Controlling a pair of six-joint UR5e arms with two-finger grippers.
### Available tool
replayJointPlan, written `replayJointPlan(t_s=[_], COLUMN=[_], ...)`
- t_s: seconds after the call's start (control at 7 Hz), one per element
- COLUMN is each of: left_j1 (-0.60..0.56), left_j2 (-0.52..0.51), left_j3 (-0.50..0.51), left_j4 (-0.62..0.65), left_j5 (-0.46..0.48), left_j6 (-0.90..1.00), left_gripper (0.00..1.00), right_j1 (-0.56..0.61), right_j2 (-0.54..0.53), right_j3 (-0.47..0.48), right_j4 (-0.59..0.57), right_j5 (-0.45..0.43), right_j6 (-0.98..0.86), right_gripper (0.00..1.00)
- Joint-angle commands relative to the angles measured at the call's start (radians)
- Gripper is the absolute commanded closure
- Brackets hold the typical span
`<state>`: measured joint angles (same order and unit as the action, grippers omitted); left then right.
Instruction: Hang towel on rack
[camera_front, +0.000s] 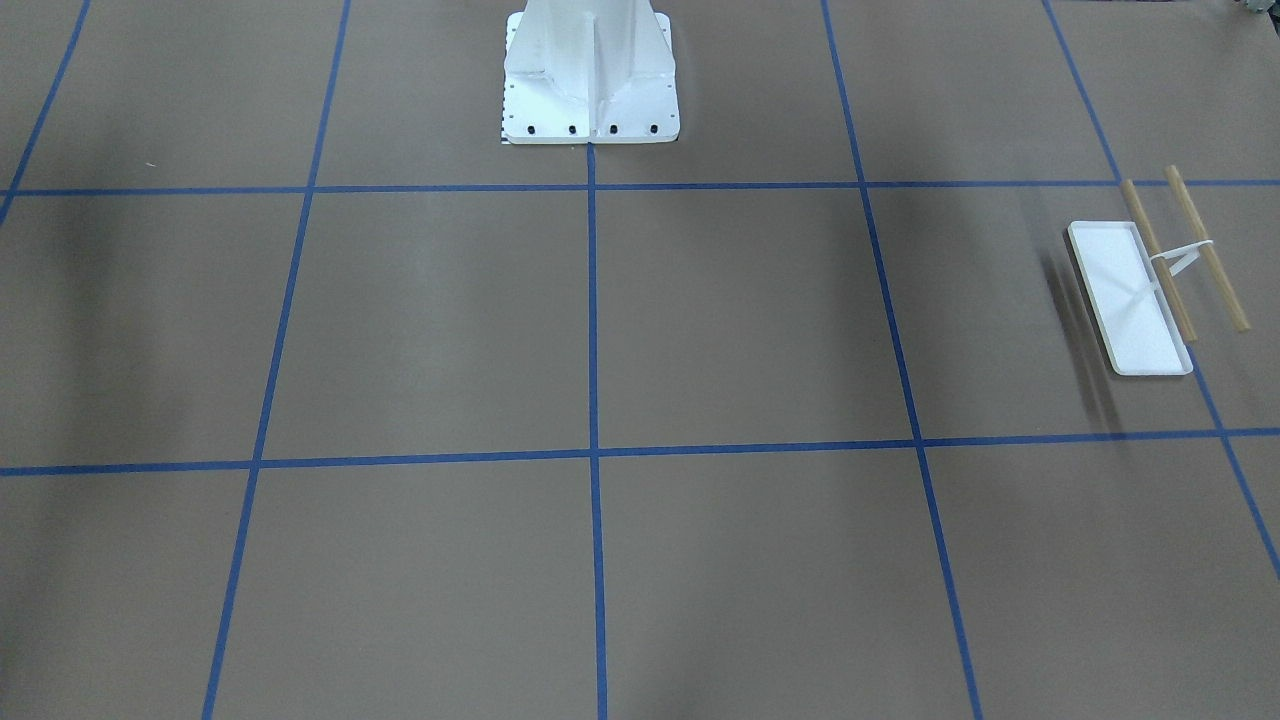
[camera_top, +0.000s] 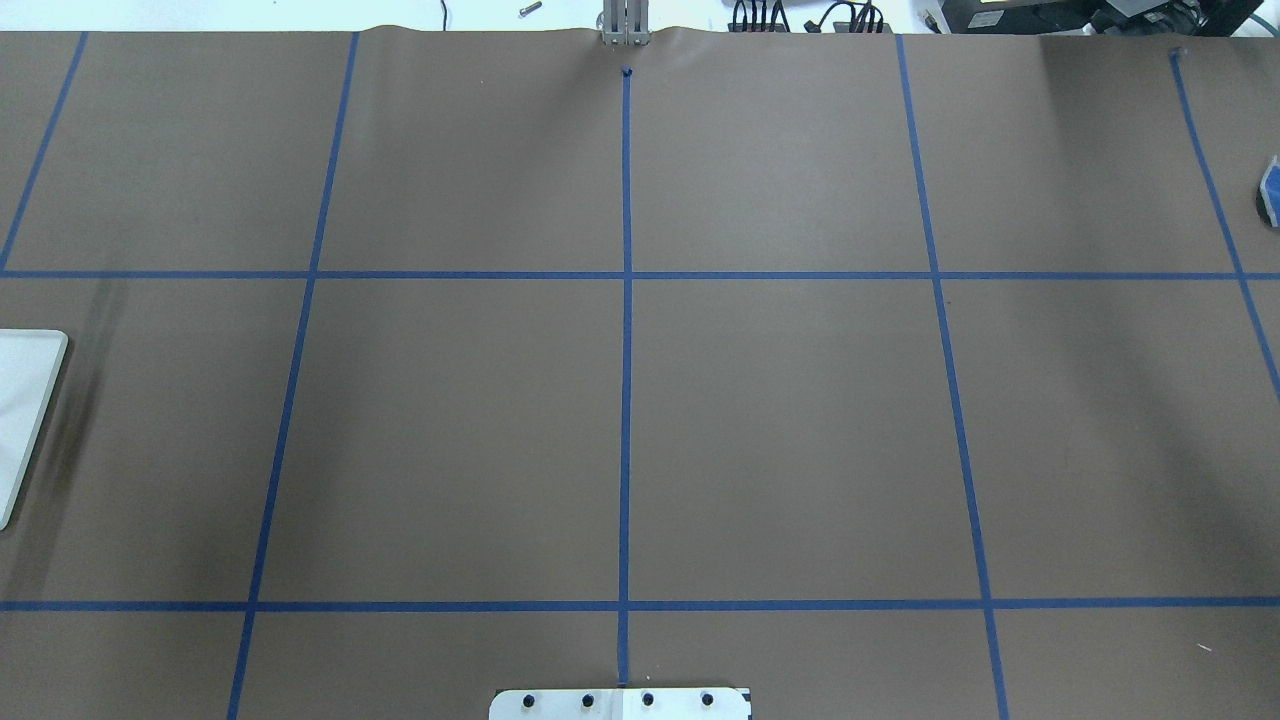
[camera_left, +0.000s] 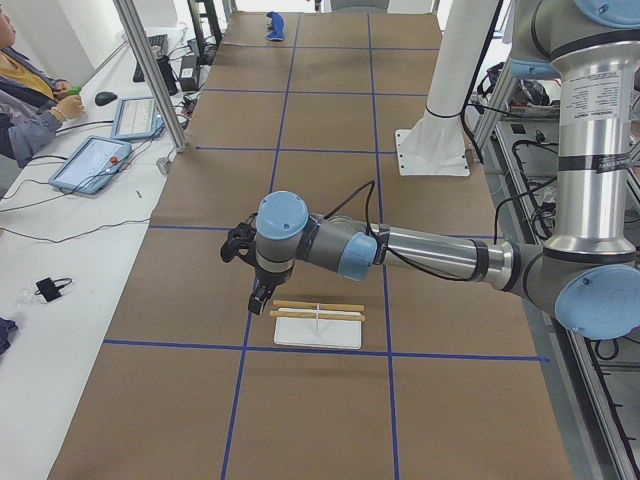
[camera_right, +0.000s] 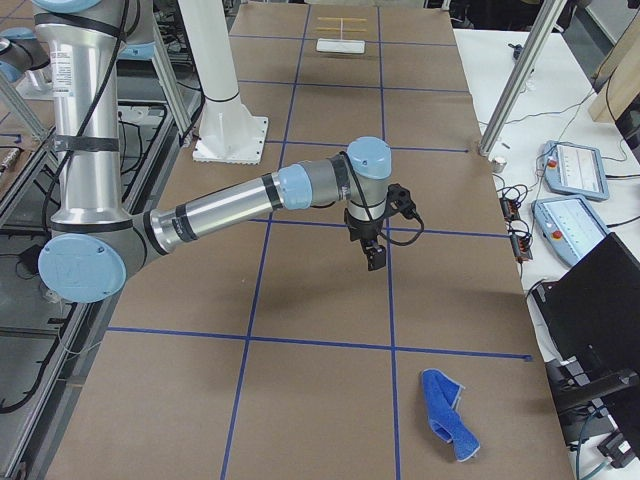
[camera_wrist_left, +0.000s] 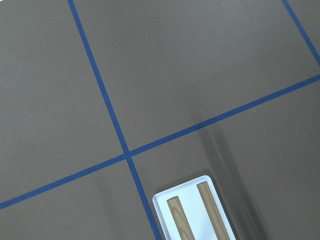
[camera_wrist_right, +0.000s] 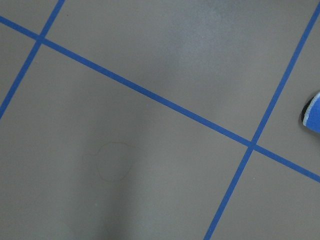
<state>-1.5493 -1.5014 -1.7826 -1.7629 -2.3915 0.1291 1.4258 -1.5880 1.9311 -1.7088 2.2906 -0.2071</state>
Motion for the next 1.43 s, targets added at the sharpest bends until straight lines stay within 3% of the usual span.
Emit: replayJointPlan(t_s=[0.0,0.71,1.0,1.29], left_j1=[-0.002,-0.006,-0.006,-0.005], left_j2=[0.035,0.056,0.053,0.073], left_j3=[-0.017,-0.015,-0.024,-0.032], left_j4=[-0.009,-0.013,-0.009,-0.004], left_j5=[0.003,0.008,0.162,0.172], left_j6=[0.003,0.003,0.003,0.009], left_gripper=[0.02,0.02,0.02,0.02], right_j1=[0.001,0.004,0.004,0.004], right_j2=[0.0,0.0,-0.006,-0.01], right_j3=[-0.02,-0.027,-0.035,-0.049], right_j4=[0.0,0.0,0.037,0.037], right_j5=[-0.002,0.003,0.003,0.006], right_j6=[0.0,0.005,0.006,0.009], right_gripper=[0.0,0.0,0.0,0.0])
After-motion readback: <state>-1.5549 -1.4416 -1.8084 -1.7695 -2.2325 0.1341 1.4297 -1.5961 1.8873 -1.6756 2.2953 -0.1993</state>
